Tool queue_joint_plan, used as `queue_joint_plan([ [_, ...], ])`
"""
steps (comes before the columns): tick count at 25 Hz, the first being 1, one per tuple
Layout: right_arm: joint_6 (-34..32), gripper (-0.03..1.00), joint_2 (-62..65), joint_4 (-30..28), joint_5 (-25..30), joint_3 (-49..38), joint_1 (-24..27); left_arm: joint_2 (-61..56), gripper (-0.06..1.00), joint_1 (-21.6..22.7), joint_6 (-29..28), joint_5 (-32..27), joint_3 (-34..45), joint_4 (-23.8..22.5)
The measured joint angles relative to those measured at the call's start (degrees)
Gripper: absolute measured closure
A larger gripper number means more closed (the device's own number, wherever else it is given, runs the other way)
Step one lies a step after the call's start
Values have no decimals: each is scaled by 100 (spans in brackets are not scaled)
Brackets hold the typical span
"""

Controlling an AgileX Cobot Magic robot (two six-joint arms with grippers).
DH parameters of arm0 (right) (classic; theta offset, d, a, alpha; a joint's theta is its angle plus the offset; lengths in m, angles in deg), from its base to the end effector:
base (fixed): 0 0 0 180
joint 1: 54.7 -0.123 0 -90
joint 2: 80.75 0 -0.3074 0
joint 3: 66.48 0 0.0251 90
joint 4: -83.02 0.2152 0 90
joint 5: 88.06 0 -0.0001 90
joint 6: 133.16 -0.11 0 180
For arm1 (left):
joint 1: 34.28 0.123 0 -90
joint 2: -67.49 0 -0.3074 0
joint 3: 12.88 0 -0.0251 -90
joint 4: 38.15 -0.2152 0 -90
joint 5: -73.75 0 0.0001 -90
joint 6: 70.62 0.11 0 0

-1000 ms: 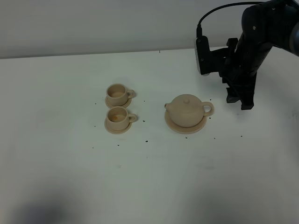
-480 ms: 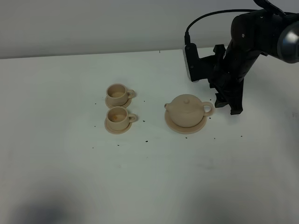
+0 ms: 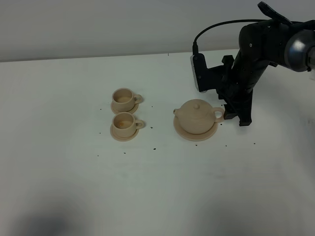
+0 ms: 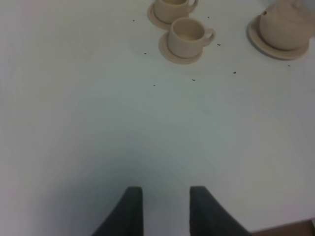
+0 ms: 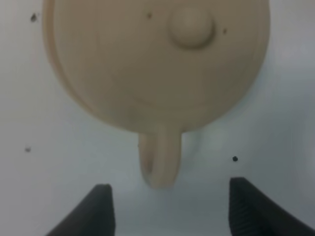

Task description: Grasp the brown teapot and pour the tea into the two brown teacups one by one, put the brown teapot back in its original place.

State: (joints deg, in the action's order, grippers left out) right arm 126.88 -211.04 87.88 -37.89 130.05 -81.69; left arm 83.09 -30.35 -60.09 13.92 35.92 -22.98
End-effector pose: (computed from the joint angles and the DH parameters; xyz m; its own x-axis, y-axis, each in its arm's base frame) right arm 0.3856 0.2044 0.1883 0.2632 -0.9568 -0.1239 -0.9398 -0.2252 -0.2572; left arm -0.0216 -0.0264 0.2623 -0.5418 0.0100 -0.8405 0.1482 0.9854 -0.0838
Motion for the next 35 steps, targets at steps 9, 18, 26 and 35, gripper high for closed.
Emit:
queue_joint_plan([
  [9,-65,46,-4,-173,-21,0,-7,0,69,0,0,0,0,0],
  [18,-405,46,-4,-570,-80,0,-247,0,69,0,0,0,0,0],
  [26,-918,46,-92,-974,-215,0,-395,0,69,0,0,0,0,0],
  [35,-1146,46,-227,-1043,-210,0,-395,0,69,0,0,0,0,0],
])
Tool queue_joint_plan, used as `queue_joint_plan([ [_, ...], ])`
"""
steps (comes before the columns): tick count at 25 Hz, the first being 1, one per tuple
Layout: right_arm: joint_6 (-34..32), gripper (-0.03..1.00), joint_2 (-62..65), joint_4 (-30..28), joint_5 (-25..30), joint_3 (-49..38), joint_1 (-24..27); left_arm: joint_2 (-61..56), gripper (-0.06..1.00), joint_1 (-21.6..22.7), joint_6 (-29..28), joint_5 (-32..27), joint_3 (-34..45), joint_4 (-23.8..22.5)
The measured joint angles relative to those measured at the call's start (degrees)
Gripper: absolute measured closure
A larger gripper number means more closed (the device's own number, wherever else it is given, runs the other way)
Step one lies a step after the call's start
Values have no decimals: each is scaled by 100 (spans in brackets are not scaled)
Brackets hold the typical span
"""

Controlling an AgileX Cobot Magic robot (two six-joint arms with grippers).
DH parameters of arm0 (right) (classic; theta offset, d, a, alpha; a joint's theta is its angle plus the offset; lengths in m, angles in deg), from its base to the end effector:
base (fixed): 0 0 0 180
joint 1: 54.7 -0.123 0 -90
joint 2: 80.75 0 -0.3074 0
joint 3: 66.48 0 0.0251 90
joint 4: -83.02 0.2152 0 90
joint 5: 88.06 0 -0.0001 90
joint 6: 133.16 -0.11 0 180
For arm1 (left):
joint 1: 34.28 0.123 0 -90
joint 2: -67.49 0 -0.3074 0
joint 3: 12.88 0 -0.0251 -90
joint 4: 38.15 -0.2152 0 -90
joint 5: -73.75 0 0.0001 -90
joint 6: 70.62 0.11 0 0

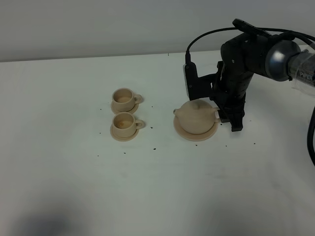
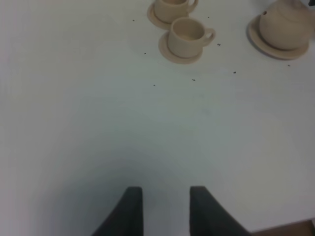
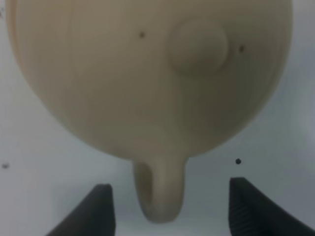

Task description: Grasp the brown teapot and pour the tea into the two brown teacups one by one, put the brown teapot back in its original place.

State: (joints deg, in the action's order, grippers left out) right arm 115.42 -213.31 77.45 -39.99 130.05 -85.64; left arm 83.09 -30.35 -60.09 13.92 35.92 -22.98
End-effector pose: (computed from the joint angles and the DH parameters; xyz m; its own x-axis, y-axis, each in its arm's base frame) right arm 0.3836 0.2207 0.1721 0.2217 -0.9749 -0.0178 -0.9360 -0.2077 -0.2842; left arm -0.0216 -0.0264 0.2623 -0.5418 0.0100 -0.8405 0.1482 0.9854 -0.0838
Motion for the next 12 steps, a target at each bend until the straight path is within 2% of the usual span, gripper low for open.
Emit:
queue_joint_plan([
  [12,0,48,0,10,-98,0,0,0,69,0,0,0,0,0],
])
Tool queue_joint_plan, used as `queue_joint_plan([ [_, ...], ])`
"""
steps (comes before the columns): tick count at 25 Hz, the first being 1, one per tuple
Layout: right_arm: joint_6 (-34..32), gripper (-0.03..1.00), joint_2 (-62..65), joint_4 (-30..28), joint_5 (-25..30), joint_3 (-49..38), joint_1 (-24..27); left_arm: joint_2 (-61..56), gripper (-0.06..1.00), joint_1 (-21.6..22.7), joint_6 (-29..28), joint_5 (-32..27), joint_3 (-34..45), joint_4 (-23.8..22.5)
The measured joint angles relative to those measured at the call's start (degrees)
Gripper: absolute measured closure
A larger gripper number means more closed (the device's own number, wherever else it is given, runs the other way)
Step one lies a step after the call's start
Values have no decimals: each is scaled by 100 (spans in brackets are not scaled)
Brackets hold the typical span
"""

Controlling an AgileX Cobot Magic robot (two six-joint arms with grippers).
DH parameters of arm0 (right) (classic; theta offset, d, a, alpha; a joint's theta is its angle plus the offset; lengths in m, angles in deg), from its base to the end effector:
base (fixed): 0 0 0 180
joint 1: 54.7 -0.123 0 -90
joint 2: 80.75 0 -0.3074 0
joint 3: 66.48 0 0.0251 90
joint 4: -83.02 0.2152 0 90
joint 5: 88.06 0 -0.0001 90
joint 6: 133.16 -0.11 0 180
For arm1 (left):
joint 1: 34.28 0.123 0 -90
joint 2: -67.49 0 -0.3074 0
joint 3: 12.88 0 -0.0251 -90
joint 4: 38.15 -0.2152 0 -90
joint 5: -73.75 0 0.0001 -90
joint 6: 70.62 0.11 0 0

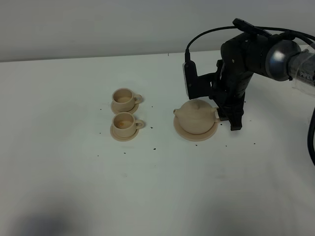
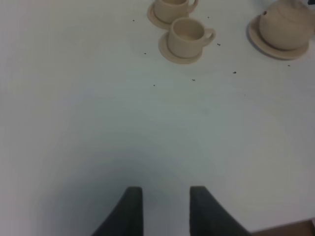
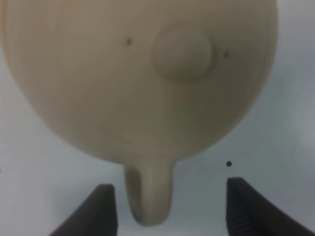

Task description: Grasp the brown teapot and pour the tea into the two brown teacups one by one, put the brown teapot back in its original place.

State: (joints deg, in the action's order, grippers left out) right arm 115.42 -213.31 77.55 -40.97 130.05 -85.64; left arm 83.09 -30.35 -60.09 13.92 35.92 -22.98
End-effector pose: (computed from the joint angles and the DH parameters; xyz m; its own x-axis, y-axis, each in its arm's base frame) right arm 0.3850 0.2218 0.1726 0.2227 -0.9746 -0.0253 -0.9319 -0.2052 -0.2990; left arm -0.0216 -0.0264 0.2623 -0.5418 0.0100 -0.8405 0.1482 0.9854 -0.0838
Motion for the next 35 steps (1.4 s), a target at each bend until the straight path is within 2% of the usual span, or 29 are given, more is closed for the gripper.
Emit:
queue_joint_plan([
  [24,0,48,-124,126,-140,0,-63,0,69,0,-4,0,0,0],
  [35,0,52,-124,123,-145,0,-63,0,69,0,-4,0,0,0],
])
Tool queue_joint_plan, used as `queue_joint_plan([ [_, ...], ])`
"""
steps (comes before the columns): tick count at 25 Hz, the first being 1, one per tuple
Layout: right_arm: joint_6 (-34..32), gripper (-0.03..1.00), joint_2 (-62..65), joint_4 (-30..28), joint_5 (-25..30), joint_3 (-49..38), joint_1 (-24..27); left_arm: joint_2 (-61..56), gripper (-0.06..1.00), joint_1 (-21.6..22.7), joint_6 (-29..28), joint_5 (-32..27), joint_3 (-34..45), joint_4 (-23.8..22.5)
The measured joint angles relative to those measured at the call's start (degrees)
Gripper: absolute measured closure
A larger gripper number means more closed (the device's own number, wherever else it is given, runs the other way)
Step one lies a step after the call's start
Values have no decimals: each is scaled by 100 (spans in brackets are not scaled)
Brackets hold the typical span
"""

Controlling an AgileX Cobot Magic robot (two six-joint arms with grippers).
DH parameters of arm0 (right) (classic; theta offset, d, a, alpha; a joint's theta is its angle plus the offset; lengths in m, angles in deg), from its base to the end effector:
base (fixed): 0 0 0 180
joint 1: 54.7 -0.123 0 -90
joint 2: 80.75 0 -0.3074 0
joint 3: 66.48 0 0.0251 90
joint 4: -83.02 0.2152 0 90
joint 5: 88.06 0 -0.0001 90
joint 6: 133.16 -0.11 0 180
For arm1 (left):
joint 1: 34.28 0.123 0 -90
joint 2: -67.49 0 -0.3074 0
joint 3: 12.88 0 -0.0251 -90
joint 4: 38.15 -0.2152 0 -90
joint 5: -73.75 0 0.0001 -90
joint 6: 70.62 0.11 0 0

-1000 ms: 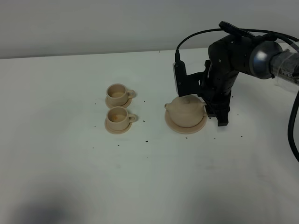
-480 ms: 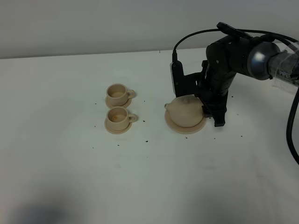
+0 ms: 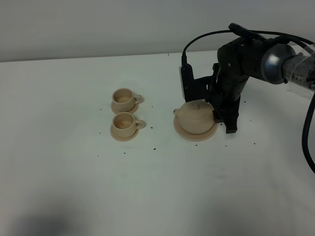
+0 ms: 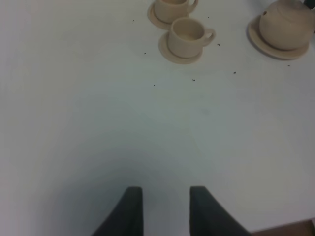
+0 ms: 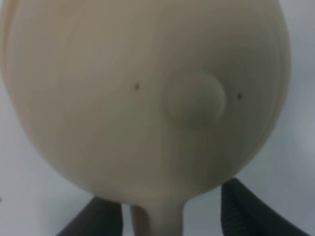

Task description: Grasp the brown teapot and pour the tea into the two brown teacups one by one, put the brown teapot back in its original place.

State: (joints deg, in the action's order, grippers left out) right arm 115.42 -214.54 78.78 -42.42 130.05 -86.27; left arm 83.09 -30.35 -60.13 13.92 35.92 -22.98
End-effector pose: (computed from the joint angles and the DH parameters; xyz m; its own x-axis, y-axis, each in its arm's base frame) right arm 0.3846 0.2295 0.1637 0.2257 -0.9731 -0.0456 -0.9334 -0.2026 -0.2961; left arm -0.0216 -0.0264 0.2623 -0.5419 0.0093 -0.8404 0.1478 0.9854 -0.0844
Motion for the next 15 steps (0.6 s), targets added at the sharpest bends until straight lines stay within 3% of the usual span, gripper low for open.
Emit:
queue_joint_plan([
  [15,-73,52,0,-104,71,0,0,0,69,0,5,0,0,0],
])
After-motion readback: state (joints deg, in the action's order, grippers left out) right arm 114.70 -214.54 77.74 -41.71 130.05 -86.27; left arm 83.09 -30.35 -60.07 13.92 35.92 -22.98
